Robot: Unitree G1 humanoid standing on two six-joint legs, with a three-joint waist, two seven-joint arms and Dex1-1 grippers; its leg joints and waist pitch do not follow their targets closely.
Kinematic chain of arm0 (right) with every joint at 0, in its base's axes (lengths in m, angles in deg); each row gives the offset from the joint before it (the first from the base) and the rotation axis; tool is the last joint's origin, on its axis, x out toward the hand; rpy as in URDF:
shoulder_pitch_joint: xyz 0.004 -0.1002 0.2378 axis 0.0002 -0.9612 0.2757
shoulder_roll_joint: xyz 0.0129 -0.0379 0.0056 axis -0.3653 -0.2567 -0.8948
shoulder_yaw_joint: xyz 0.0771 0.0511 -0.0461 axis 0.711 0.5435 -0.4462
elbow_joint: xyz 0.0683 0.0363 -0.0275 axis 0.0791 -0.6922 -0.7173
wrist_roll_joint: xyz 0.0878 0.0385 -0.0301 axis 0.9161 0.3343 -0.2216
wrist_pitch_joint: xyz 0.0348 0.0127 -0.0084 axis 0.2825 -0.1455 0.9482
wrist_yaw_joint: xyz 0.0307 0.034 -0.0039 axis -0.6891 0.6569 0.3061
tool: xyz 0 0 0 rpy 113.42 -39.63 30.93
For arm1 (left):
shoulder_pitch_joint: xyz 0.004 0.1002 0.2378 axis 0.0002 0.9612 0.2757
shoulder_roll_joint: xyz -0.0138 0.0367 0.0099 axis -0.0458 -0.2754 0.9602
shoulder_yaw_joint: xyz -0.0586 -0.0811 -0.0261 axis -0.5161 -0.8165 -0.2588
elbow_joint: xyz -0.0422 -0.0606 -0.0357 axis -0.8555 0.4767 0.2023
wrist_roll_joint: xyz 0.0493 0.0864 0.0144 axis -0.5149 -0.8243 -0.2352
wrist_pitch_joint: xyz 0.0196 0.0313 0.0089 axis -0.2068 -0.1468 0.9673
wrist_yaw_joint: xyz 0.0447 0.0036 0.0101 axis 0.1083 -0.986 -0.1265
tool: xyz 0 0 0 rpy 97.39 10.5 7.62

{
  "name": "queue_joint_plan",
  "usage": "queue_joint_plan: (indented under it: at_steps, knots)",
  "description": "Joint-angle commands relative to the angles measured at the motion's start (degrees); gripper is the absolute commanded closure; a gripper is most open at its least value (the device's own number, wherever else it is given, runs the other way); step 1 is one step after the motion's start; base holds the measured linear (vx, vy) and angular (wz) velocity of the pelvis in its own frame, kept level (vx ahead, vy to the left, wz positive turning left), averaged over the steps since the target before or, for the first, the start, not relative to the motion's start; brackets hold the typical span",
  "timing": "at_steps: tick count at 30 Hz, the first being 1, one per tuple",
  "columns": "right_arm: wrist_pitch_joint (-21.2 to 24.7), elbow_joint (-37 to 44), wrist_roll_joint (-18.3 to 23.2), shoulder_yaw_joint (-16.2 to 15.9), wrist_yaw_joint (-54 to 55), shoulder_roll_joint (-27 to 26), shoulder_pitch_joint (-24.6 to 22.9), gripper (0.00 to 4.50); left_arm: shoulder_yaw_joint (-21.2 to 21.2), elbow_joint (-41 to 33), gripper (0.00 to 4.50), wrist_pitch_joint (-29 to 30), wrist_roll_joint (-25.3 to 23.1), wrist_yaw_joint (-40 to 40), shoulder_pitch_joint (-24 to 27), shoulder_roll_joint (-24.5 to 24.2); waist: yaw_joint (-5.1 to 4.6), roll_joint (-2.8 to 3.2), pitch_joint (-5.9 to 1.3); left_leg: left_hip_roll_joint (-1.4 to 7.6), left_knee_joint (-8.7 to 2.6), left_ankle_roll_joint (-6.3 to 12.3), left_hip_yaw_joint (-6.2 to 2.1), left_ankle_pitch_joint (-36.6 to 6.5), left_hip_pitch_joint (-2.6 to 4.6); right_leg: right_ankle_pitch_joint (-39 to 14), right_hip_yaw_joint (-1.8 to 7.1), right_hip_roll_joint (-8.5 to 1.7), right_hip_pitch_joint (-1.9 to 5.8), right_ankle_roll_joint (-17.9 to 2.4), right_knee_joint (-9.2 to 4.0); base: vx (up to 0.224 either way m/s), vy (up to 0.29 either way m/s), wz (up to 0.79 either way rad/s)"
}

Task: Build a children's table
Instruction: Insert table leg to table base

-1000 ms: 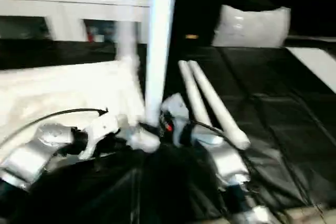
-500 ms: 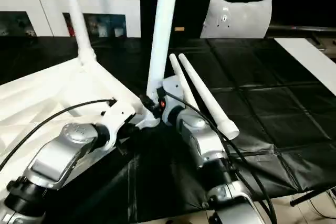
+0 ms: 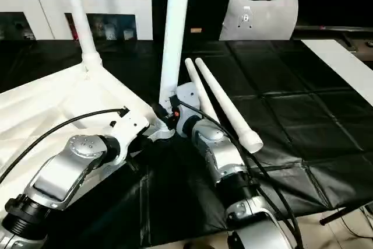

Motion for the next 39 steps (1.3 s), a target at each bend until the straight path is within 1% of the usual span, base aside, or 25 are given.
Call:
queue_joint_plan:
  at_steps: [1,2,3,4,5,7,8,9,10,11,13,14,16,17,19,20,22,23,25,27,30,33,34,36,39]
  knots:
    - [1.7,-5.7,-1.7,0.0,0.5,1.1,-2.5,1.47,1.6,0.1,4.5,-3.6,0.4,-1.7,0.3,-0.2,-0.14,0.8,-1.97,2.03,-5.28,-2.11,-1.83,-36.3,1.48,-34.1,1.69,-4.53,0.33,-3.9,-5.9,0.0,0.0,0.0]
    - [1.3,-5.6,-1.7,0.0,0.2,1.2,-2.6,1.43,1.6,0.3,4.5,-4.1,0.4,-1.9,0.4,-0.4,0.24,0.7,-2.35,2.12,-5.46,-1.53,-1.61,-32.4,0.83,-30.5,2.43,-4.85,0.82,-5.2,-5.28,0.0,0.0,0.0]
    - [1.0,-5.4,-1.6,0.1,0.0,1.3,-2.8,1.36,1.7,0.4,4.5,-4.9,0.4,-2.2,0.5,-0.7,0.72,0.81,-2.49,2.15,-5.37,-1.13,-1.15,-28.8,0.75,-27.3,3.04,-4.95,0.58,-6.9,-5.09,0.0,0.0,0.0]
    - [0.8,-5.1,-1.6,0.2,-0.2,1.4,-2.9,1.25,1.8,0.5,4.5,-5.8,0.4,-2.6,0.6,-1.0,0.95,0.88,-2.6,2.21,-5.33,-0.97,-0.85,-27.3,0.81,-25.6,3.26,-4.93,0.52,-7.7,-4.93,0.0,0.0,0.0]
    - [0.3,-4.7,-1.4,0.3,-0.5,1.5,-3.2,1.14,1.7,0.6,4.5,-6.3,0.5,-2.8,0.7,-1.2,1.13,0.76,-2.57,2.24,-5.42,-0.56,-0.62,-24.4,0.31,-23.3,3.43,-4.88,0.95,-8.6,-4.47,0.0,0.0,0.0]
    - [-1.0,-3.0,-0.8,0.7,-1.8,1.9,-4.3,1.07,1.5,1.1,4.5,-8.4,0.8,-3.6,1.2,-1.7,1.79,0.87,-2.81,2.27,-5.27,-0.1,-0.31,-21.4,0.13,-22.1,3.55,-4.95,1.27,-8.7,-4.29,0.0,0.0,0.0]
    - [-1.5,-1.8,-0.3,1.0,-2.6,2.3,-5.1,0.91,1.5,1.3,4.5,-9.7,0.9,-4.2,1.4,-2.2,2.35,0.83,-3.08,2.42,-5.16,0.25,-0.01,-19.0,0.27,-19.0,3.69,-4.87,1.31,-9.2,-4.11,0.0,0.0,0.0]
    - [-2.4,0.4,0.3,1.3,-4.0,2.9,-6.4,0.71,1.5,2.0,4.5,-11.4,1.0,-5.1,1.9,-2.8,2.23,0.67,-3.13,2.51,-5.26,0.35,0.01,-17.1,-0.05,-16.8,3.56,-4.56,1.67,-10.0,-3.44,0.0,0.0,0.0]
    - [-2.4,0.4,0.3,1.3,-4.0,2.9,-6.4,0.71,1.5,2.0,4.5,-11.4,1.0,-5.1,1.9,-2.8,2.34,0.83,-3.17,2.41,-5.23,0.62,0.06,-17.0,-0.16,-17.0,3.47,-4.49,1.79,-9.9,-3.44,0.0,0.0,0.0]
    - [-3.2,2.7,0.9,1.5,-5.4,3.6,-7.7,0.65,1.4,2.7,4.5,-13.1,1.2,-6.0,2.3,-3.4,2.7,0.91,-3.47,2.41,-4.84,0.84,0.57,-16.2,0.4,-16.5,3.74,-4.54,1.39,-10.4,-3.49,0.057,-0.02,0.04]
    - [-3.8,3.6,1.2,1.5,-6.1,3.9,-8.3,0.47,1.4,3.0,4.5,-14.3,1.3,-6.6,2.5,-3.7,2.93,0.7,-3.66,2.41,-4.63,1.21,0.75,-14.0,0.05,-14.0,3.89,-4.55,1.72,-10.9,-3.05,0.078,-0.031,0.07]
    - [-5.0,6.4,2.1,1.6,-8.1,4.8,-9.9,0.36,1.4,4.0,4.5,-17.1,1.6,-8.3,2.9,-4.6,3.33,0.63,-3.66,2.28,-4.3,1.98,1.03,-11.8,0.0,-11.6,4.02,-4.31,1.62,-11.3,-2.66,0.066,-0.028,0.06]
    - [-5.0,6.4,2.1,1.6,-8.1,4.8,-9.9,0.27,1.4,4.0,4.5,-17.1,1.6,-8.3,2.9,-4.6,3.44,0.78,-4.01,2.22,-4.09,2.42,1.12,-9.4,-0.12,-8.6,3.99,-4.33,2.03,-12.0,-2.08,0.033,-0.014,0.03]
    - [-5.8,9.2,3.0,1.6,-10.3,5.7,-11.5,0.12,1.4,5.2,4.5,-19.5,2.0,-9.7,3.2,-5.4,3.47,0.97,-4.18,2.13,-3.84,3.22,1.2,-6.2,-0.46,-4.2,3.83,-4.04,2.34,-12.8,-1.65,0.0,0.0,0.0]
    - [-6.4,11.3,3.2,1.5,-11.7,6.6,-12.5,0.05,1.4,6.1,4.5,-20.8,2.2,-10.7,3.4,-6.0,3.59,0.88,-4.2,2.11,-3.75,3.5,1.28,-5.8,-0.49,-3.5,3.84,-4.06,2.48,-12.7,-1.55,0.0,0.0,0.0]
    - [-6.7,12.5,3.3,1.4,-12.5,7.2,-13.1,0.05,1.4,6.7,4.5,-21.4,2.3,-11.3,3.5,-6.4,3.53,0.94,-4.2,2.1,-3.83,3.5,1.25,-6.2,-0.57,-4.6,3.75,-4.06,2.6,-12.5,-1.57,0.0,0.0,0.0]
    - [-6.9,14.5,3.6,1.2,-14.1,8.2,-14.0,0.05,1.4,7.7,4.5,-22.8,2.3,-12.5,3.5,-7.1,3.43,1.26,-4.13,2.13,-3.94,3.09,1.21,-7.8,-0.5,-8.9,3.67,-4.11,2.51,-11.8,-2.02,0.0,0.0,0.0]
    - [-7.0,16.3,3.6,0.8,-16.0,9.8,-14.6,0.05,1.6,8.8,4.5,-24.5,2.2,-14.1,3.3,-7.9,3.5,1.43,-4.05,2.09,-4.0,2.86,1.16,-9.4,-0.42,-12.4,3.65,-4.11,2.47,-10.6,-2.5,0.0,0.0,0.0]
    - [-6.9,19.0,3.9,0.2,-19.4,12.6,-15.4,0.05,1.9,10.5,4.5,-26.9,2.4,-16.8,2.9,-9.3,3.43,1.29,-3.96,2.06,-4.12,2.67,1.1,-11.0,-0.37,-16.0,3.63,-4.03,2.41,-9.2,-2.9,0.0,0.0,0.0]
    - [-6.6,20.2,4.3,0.4,-21.7,14.6,-15.4,0.05,2.5,11.5,4.5,-29.2,2.6,-19.4,2.8,-10.4,3.47,1.37,-3.98,2.13,-4.18,2.4,1.09,-12.0,-0.16,-18.3,3.68,-4.07,2.16,-8.7,-3.12,0.0,0.0,0.0]
    - [-5.8,21.1,4.9,0.6,-25.1,17.1,-14.8,0.05,3.4,12.7,4.5,-31.2,2.3,-22.2,2.6,-11.9,3.34,1.32,-4.32,2.29,-4.05,2.25,1.11,-11.2,-0.05,-14.9,3.71,-4.02,2.24,-10.2,-2.6,0.0,0.0,0.0]
    - [-4.7,21.8,5.6,-0.1,-29.2,19.6,-14.2,0.05,4.3,13.2,4.5,-33.2,2.0,-24.7,2.5,-13.3,3.45,1.15,-4.68,2.2,-3.69,3.12,1.19,-9.5,-0.02,-10.9,3.62,-3.93,2.55,-11.7,-2.13,0.0,0.0,0.0]
    - [-4.7,21.8,5.6,-0.1,-29.2,19.6,-14.2,0.05,4.3,13.2,4.5,-33.2,2.0,-24.7,2.5,-13.3,3.61,1.24,-4.77,2.28,-3.67,3.33,1.11,-8.8,-0.02,-10.0,3.58,-3.96,2.62,-11.9,-1.93,0.0,0.0,0.0]
    - [-3.1,22.2,5.7,-3.2,-37.3,23.1,-13.6,0.05,5.6,13.6,4.5,-36.0,1.6,-27.8,2.0,-14.6,3.71,1.36,-4.84,2.2,-3.45,4.14,1.19,-7.7,-0.08,-7.4,3.49,-3.81,2.7,-12.8,-1.63,0.0,0.0,0.0]
    - [-3.0,21.7,5.2,-5.0,-40.6,24.4,-13.1,0.05,6.3,13.7,4.5,-37.3,1.5,-29.1,1.8,-14.8,3.92,1.21,-4.84,2.25,-3.34,4.64,1.22,-7.5,-0.2,-7.3,3.48,-4.03,2.81,-13.2,-1.56,0.0,0.0,0.0]
